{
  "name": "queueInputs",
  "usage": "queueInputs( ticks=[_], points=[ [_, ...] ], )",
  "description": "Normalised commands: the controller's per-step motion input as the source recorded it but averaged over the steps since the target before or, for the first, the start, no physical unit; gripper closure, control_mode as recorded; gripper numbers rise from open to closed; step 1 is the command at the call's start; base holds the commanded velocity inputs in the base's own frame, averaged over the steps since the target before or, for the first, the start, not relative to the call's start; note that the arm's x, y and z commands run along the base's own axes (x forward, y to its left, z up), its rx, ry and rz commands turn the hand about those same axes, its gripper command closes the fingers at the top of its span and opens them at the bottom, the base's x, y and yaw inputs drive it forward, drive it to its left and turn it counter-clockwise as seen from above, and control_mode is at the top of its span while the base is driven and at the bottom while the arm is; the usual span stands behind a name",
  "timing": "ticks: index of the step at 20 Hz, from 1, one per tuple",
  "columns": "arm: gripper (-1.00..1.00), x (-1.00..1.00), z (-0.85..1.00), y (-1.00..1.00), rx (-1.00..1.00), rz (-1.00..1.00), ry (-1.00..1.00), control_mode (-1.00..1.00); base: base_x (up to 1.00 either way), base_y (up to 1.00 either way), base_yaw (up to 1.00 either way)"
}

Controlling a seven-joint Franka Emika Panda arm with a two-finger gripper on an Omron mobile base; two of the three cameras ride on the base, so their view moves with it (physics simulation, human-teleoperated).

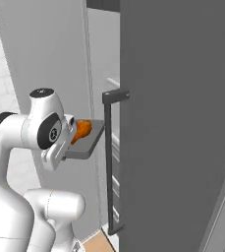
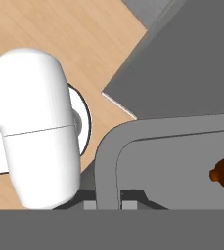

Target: Take the meat container that has the chicken drumstick and place it on the second highest rack of the freezer. Then take the vegetable container that has the eggplant and avocado and place it on the highest rack of the freezer.

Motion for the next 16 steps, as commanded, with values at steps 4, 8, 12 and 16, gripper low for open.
queueInputs(
  ticks=[4, 8, 12, 16],
  points=[
    [1.00, 0.00, 0.00, 0.00, 0.00, 0.00, 0.00, 1.00, 0.27, 0.20, -0.32],
    [1.00, 0.00, 0.00, 0.00, 0.00, 0.00, 0.00, 1.00, 0.17, 0.25, -0.33],
    [1.00, 0.00, 0.00, 0.00, 0.00, 0.00, 0.00, 1.00, 0.14, 0.40, -0.35],
    [1.00, 0.00, 0.00, 0.00, 0.00, 0.00, 0.00, 1.00, 0.17, 0.52, -0.35]
  ],
)
